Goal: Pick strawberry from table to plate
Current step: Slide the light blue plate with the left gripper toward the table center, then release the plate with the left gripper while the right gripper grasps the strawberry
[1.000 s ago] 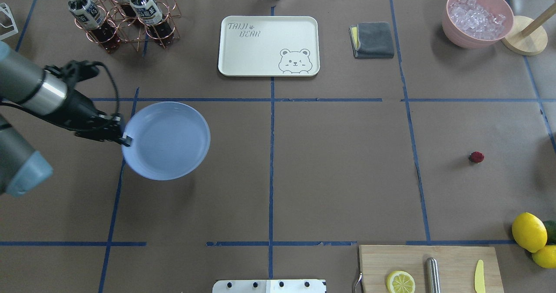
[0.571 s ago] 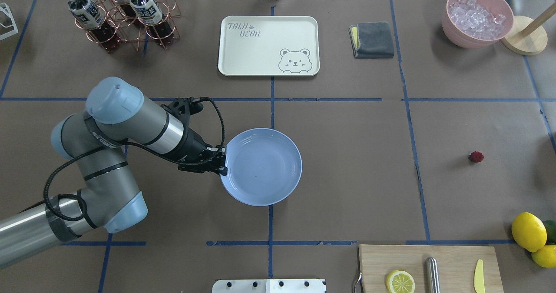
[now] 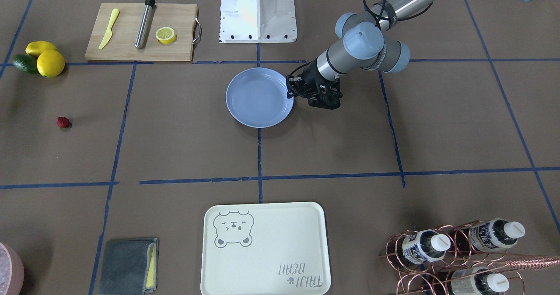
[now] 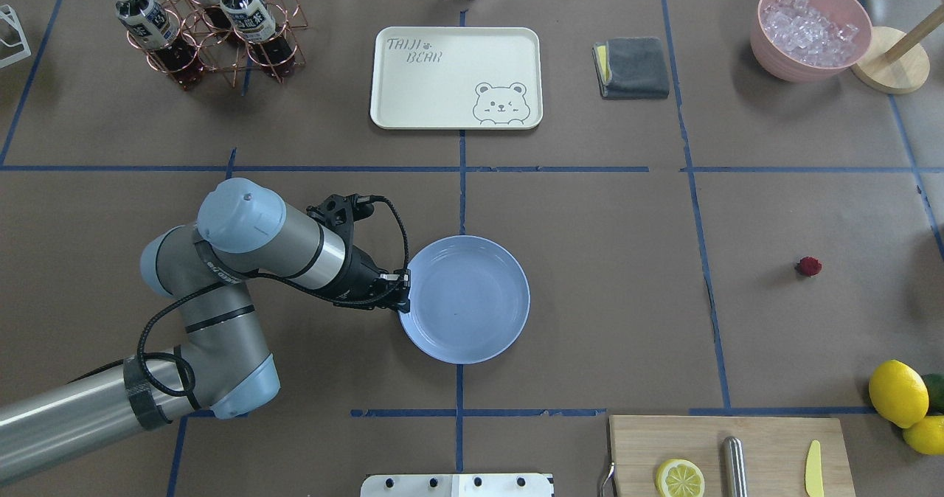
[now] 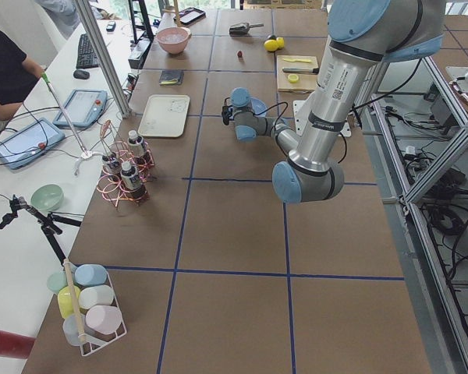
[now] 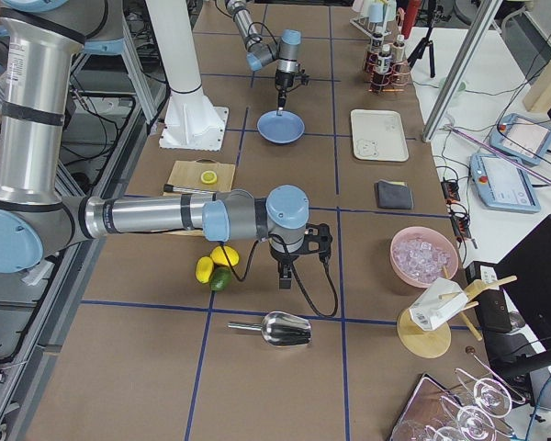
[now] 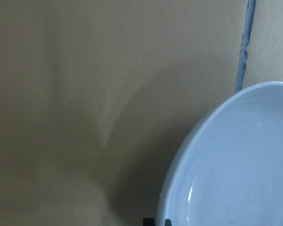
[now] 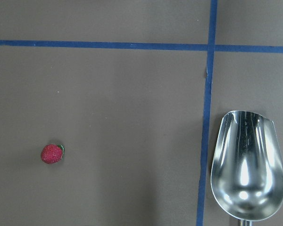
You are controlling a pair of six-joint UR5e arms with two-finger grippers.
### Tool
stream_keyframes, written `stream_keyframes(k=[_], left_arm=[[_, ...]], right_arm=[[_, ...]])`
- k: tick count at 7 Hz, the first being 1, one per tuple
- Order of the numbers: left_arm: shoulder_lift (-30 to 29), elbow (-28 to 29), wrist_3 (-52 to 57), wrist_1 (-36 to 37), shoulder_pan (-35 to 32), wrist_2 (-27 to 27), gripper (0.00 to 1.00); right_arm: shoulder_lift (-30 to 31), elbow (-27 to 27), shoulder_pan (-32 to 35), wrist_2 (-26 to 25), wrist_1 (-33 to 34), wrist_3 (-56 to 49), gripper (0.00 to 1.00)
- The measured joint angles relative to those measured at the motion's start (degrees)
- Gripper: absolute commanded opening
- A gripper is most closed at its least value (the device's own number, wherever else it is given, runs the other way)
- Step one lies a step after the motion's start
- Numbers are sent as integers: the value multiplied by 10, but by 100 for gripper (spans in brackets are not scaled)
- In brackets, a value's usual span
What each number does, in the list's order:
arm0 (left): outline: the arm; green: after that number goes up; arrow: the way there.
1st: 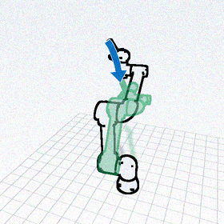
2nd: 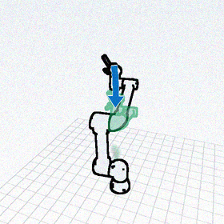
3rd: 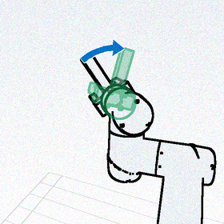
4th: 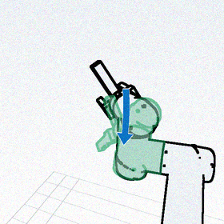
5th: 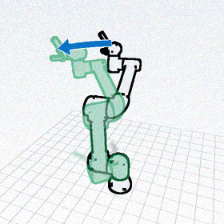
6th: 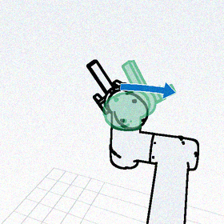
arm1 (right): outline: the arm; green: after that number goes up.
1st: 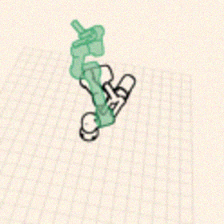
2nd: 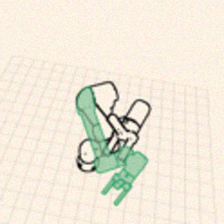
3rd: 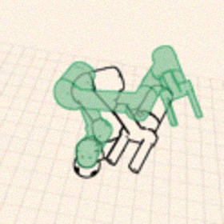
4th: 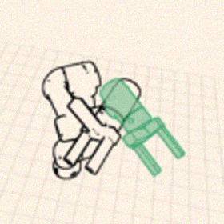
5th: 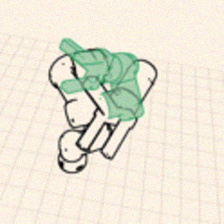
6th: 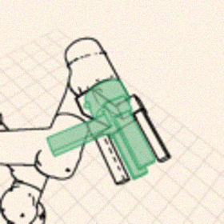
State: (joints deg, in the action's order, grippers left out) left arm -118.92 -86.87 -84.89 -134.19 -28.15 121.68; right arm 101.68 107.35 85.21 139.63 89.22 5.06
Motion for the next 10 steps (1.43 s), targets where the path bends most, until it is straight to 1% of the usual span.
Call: stream_keyframes(k=[2, 3, 4, 6, 7, 8, 9, 10], left_arm=[[-7, 9, 2, 0, 5, -13, 0], [-7, 9, 2, 2, 5, -15, 44], [-7, 7, 1, 4, 4, -16, 53], [-1, -5, -1, 5, 0, -17, 62], [10, -28, -2, 5, -5, -16, 66], [28, -59, -3, 5, -11, -15, 69], [44, -84, -4, 5, -15, -15, 69], [58, -99, -5, 5, -18, -15, 69]], right_arm=[[0, 0, -3, 0, -3, 1, 100], [0, 0, -5, 0, -4, 1, 100], [0, 1, -8, 0, -4, 0, 100], [-1, 8, -27, -1, -15, 14, 100], [-1, 11, -43, -1, -27, 57, 100], [6, 15, -74, -5, -68, 123, 100], [19, 16, -116, -16, -139, 193, 99], [29, 14, -164, -41, -203, 263, 99]])
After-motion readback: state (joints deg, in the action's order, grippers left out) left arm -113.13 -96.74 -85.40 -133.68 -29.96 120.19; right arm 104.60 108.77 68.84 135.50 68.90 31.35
